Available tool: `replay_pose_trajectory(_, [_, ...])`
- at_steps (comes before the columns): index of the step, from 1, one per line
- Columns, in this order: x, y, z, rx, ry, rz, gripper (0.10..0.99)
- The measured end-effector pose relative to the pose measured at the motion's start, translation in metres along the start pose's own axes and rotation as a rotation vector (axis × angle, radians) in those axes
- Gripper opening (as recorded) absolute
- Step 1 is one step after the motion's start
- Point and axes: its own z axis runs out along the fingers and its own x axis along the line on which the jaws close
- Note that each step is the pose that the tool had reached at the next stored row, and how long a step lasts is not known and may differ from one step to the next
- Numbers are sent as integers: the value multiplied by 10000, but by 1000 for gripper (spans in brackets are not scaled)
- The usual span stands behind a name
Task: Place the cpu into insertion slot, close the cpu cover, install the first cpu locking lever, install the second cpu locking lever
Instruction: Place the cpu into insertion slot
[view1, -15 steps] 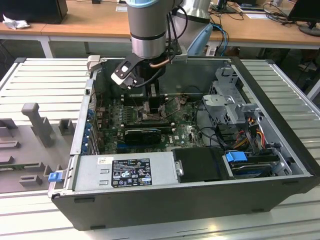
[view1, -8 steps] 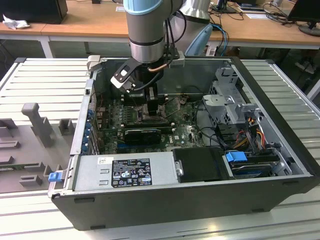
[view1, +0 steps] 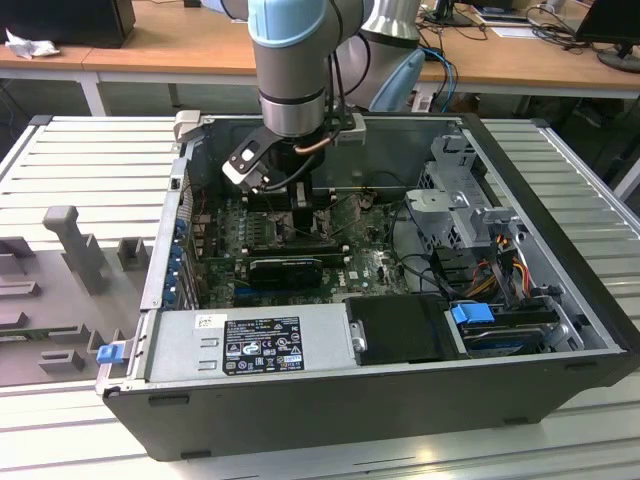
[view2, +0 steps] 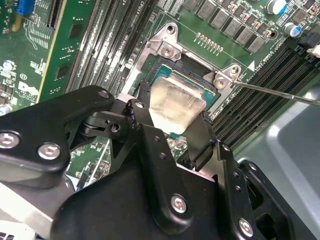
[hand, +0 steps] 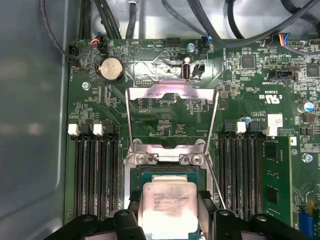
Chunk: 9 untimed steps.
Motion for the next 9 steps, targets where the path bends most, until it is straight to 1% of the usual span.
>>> replay_pose_trajectory(2, [18,12,28,82,-4,2,525])
replay_pose_trajectory(3, [25,23,32,98,-6,1,525])
replay_pose_trajectory(6, [31,31,39,102,-10,5,525])
replay_pose_trajectory(9, [31,30,59,105,-32,2,525])
